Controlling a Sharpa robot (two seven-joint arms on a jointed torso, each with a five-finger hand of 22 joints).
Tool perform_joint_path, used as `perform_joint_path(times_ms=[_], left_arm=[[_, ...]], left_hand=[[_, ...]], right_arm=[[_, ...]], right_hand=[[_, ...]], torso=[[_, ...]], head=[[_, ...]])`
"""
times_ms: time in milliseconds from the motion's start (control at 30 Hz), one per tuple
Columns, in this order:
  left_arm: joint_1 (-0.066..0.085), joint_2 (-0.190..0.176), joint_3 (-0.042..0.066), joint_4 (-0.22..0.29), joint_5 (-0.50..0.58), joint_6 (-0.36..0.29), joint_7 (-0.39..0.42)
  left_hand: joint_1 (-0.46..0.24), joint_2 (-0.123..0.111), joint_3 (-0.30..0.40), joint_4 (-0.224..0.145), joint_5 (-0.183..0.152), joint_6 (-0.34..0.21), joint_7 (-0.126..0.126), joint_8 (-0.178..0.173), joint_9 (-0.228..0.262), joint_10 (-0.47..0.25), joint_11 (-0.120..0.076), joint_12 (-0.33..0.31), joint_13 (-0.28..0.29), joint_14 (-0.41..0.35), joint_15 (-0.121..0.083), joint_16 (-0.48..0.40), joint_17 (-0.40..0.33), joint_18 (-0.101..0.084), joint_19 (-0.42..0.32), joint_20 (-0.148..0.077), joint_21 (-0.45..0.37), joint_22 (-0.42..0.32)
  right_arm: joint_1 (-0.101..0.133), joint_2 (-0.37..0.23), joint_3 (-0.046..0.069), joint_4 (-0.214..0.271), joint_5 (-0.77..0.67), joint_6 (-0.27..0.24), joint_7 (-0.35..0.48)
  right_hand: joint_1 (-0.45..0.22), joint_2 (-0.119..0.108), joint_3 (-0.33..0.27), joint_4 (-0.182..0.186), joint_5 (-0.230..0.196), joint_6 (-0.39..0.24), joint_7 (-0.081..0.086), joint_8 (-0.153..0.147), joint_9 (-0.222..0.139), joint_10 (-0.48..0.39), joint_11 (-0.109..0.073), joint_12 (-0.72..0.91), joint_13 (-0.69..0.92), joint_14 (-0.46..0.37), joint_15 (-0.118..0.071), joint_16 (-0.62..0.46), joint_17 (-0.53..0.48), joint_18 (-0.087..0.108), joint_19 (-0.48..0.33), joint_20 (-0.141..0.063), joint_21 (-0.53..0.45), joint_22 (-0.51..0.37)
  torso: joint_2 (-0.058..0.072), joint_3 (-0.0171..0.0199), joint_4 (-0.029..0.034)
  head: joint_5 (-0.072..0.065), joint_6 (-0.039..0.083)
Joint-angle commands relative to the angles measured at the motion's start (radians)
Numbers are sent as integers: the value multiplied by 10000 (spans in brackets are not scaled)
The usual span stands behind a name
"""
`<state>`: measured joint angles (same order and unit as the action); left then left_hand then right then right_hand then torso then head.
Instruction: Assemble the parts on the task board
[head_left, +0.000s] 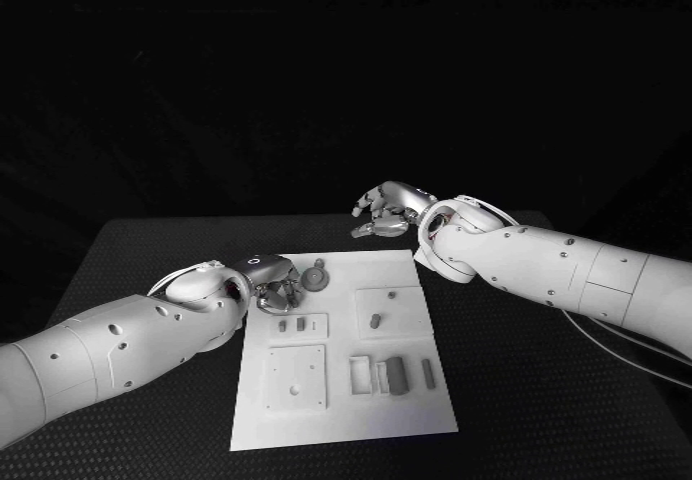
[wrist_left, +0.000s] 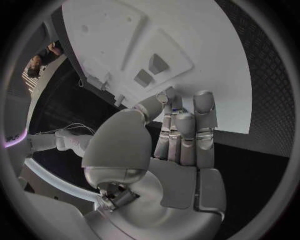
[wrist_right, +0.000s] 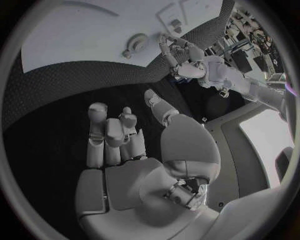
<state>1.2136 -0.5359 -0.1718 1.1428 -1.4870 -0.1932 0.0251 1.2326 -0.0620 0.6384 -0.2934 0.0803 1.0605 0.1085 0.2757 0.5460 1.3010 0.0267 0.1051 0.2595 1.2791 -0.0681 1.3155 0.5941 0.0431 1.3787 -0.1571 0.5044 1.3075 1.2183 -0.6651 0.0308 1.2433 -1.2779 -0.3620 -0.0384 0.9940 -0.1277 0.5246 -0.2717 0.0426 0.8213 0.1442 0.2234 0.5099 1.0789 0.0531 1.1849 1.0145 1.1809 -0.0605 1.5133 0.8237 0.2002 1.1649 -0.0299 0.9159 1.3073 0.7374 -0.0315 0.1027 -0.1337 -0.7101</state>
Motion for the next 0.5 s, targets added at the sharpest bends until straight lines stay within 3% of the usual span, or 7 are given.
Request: perform_joint_path(times_ms=[33, 200, 500], left_arm=[[-45, 26, -33, 12, -124, 353, 38], [-45, 51, -33, -11, -97, 281, 40], [-44, 29, -36, -38, 71, -2, 76]], left_hand=[[-48, 61, -1, 17, 10, -2, 19, 8, -5, 75, 138, -46, 6, -52, -46, -50, 1, 966, -66, -56, -80, 163], [-105, -15, -73, 17, -55, -142, 84, -62, -41, -54, 187, -140, -3, -109, 0, -50, 13, 934, -110, -62, -110, 170], [-92, -371, -232, 30, -141, -666, 313, -323, -168, -440, 332, -357, -47, -184, 137, -45, 18, 942, -164, 13, -145, 188]], right_arm=[[-5, -3, 5, 10, -9, 93, 75], [-5, -3, 5, 6, -8, 95, 75], [-5, -11, 5, -2, -4, 125, 68]], right_hand=[[21, 104, 4, -48, 66, -108, 211, -40, -1, -63, -22, 37, -14, -26, 26, -45, -13, 615, -5, -80, -70, 158], [21, 103, 4, -49, 67, -108, 211, -40, -1, -63, -22, 37, -15, -26, 26, -45, -13, 616, -5, -80, -70, 159], [20, 100, 3, -51, 66, -110, 211, -41, -2, -64, -22, 38, -16, -27, 26, -45, -14, 615, -6, -80, -71, 159]], torso=[[-5, 0, 5], [1, -5, 5], [-3, -3, 6]], head=[[-5, 1], [-9, -1], [-9, -1]])
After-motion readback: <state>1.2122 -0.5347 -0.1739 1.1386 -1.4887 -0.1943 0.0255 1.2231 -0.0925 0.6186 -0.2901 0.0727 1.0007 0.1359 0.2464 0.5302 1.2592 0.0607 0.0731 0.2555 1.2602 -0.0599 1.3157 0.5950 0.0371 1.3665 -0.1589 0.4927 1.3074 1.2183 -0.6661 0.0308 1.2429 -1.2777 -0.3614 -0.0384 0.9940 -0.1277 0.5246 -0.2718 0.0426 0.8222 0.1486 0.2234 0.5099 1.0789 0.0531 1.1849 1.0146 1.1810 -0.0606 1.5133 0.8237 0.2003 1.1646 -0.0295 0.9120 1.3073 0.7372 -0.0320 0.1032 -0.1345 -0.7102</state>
